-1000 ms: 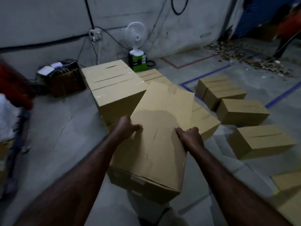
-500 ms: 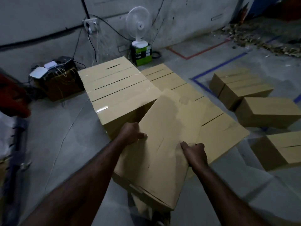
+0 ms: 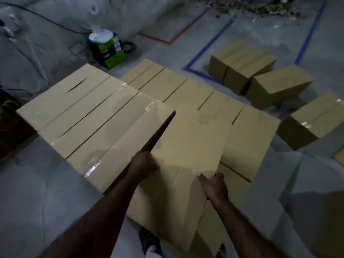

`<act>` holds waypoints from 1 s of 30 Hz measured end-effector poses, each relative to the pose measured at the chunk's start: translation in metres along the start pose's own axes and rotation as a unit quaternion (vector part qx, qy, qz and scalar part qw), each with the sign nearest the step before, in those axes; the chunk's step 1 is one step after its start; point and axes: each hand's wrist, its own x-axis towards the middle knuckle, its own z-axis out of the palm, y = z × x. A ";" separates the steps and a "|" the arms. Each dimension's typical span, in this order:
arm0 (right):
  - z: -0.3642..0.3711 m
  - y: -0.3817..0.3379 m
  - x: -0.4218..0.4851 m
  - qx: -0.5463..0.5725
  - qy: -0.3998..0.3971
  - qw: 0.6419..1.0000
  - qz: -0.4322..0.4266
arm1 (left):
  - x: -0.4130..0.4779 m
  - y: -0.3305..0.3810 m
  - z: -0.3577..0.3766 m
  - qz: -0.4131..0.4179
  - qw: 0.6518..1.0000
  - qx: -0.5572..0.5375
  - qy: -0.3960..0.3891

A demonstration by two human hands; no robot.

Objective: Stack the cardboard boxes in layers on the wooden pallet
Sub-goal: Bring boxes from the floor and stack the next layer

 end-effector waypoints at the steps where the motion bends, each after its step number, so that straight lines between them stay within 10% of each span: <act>1: 0.013 -0.001 0.000 0.003 0.008 1.000 0.007 | 0.011 -0.010 0.001 0.001 1.000 0.004 -0.002; 16: 0.106 -0.009 -0.012 0.002 0.076 0.996 0.055 | 0.075 -0.110 0.017 0.122 0.990 0.026 -0.060; 22: 0.119 -0.014 -0.014 0.008 0.087 0.994 0.066 | 0.074 -0.130 0.011 0.161 0.986 -0.031 0.027; 30: 0.126 -0.015 -0.013 -0.020 0.072 0.995 0.066 | 0.074 -0.196 0.035 0.290 0.946 0.143 0.016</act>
